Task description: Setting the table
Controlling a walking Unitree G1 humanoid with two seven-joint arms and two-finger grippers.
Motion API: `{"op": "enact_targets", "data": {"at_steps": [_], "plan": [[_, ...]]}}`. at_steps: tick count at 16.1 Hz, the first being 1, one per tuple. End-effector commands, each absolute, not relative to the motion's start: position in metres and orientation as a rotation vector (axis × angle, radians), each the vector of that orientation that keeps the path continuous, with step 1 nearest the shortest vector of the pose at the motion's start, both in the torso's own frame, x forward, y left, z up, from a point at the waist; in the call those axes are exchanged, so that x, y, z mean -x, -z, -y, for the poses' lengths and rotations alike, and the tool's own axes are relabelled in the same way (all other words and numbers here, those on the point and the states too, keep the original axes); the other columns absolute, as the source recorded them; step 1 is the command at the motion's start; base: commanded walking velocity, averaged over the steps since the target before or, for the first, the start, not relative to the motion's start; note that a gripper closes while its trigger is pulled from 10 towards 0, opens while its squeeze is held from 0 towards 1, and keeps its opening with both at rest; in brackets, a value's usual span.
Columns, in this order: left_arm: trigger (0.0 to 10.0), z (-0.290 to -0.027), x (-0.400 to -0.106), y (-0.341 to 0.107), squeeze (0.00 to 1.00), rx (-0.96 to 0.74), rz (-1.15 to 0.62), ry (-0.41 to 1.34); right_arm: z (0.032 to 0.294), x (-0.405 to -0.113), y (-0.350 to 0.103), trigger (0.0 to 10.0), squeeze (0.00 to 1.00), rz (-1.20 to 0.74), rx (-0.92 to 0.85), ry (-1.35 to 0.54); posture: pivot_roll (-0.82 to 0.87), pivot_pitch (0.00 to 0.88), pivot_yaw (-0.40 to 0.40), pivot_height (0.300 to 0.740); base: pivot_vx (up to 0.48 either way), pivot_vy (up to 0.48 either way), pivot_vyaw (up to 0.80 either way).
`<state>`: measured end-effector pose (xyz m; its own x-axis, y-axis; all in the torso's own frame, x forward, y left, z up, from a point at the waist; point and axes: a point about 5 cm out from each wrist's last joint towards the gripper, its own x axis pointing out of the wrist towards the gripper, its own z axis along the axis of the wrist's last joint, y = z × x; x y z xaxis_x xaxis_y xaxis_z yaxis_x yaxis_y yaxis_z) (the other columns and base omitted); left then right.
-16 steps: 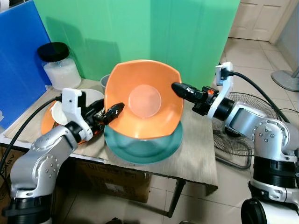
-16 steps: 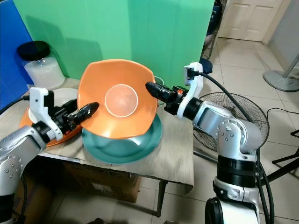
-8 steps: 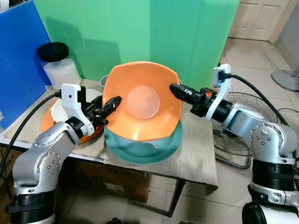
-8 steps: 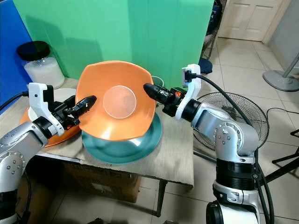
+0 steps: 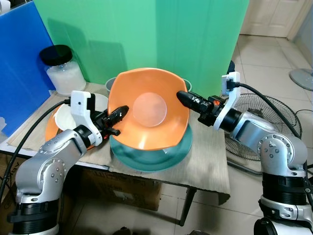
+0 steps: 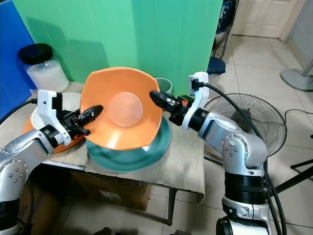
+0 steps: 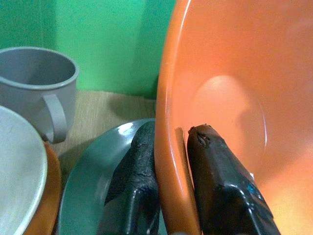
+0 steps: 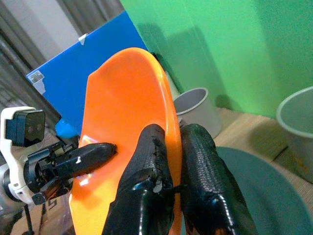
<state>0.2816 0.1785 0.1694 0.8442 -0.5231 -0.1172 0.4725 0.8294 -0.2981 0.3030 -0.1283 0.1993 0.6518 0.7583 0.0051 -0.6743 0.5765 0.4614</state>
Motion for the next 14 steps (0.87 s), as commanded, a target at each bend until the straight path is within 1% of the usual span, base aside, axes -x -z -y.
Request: {"op": "enact_targets", "data": {"at_steps": [1,2,3,6,7,8,9,12,14], "plan": [[0.0,-0.178,-0.282,-0.173,0.00,0.240,-0.201,0.526,0.125,-0.299,-0.212,0.0,0.00,-0.125,-0.426,-0.886,-0.08,0.000,0.084,0.740,0.000,0.000,0.00],[0.0,-0.177,-0.283,-0.174,0.00,0.243,-0.195,0.524,0.124,-0.298,-0.211,0.0,0.00,-0.124,-0.423,-0.886,-0.08,0.000,0.084,0.740,0.000,0.000,0.00],[0.0,-0.177,-0.283,-0.175,0.00,0.245,-0.189,0.523,0.124,-0.297,-0.210,1.2,0.00,-0.125,-0.423,-0.889,-0.08,0.000,0.086,0.740,0.000,0.000,0.00],[0.0,-0.178,-0.283,-0.177,0.00,0.246,-0.176,0.510,0.123,-0.296,-0.208,10.0,0.00,-0.126,-0.410,-0.894,-0.07,0.000,0.078,0.740,0.000,0.000,0.00],[0.0,-0.179,-0.283,-0.178,0.00,0.236,-0.166,0.501,0.123,-0.297,-0.208,10.0,0.00,-0.132,-0.397,-0.891,-0.07,0.000,0.077,0.740,0.000,0.000,0.00],[0.0,-0.179,-0.284,-0.179,0.00,0.216,-0.155,0.499,0.122,-0.297,-0.207,10.0,1.00,-0.142,-0.403,-0.895,-0.07,0.000,0.074,0.740,0.000,0.000,0.00],[0.0,-0.178,-0.284,-0.183,0.00,0.181,-0.120,0.501,0.122,-0.298,-0.203,10.0,1.00,-0.179,-0.414,-0.888,-0.07,0.000,0.072,0.740,0.000,0.000,0.00],[0.0,-0.178,-0.285,-0.188,0.00,0.121,-0.088,0.497,0.118,-0.297,-0.194,10.0,1.00,-0.241,-0.345,-0.883,-0.07,0.000,0.069,0.740,0.000,0.000,0.00],[0.0,-0.176,-0.285,-0.189,0.00,0.111,-0.076,0.509,0.113,-0.299,-0.189,10.0,1.00,-0.272,-0.299,-0.817,-0.07,0.000,0.068,0.740,0.000,0.000,0.00]]}}
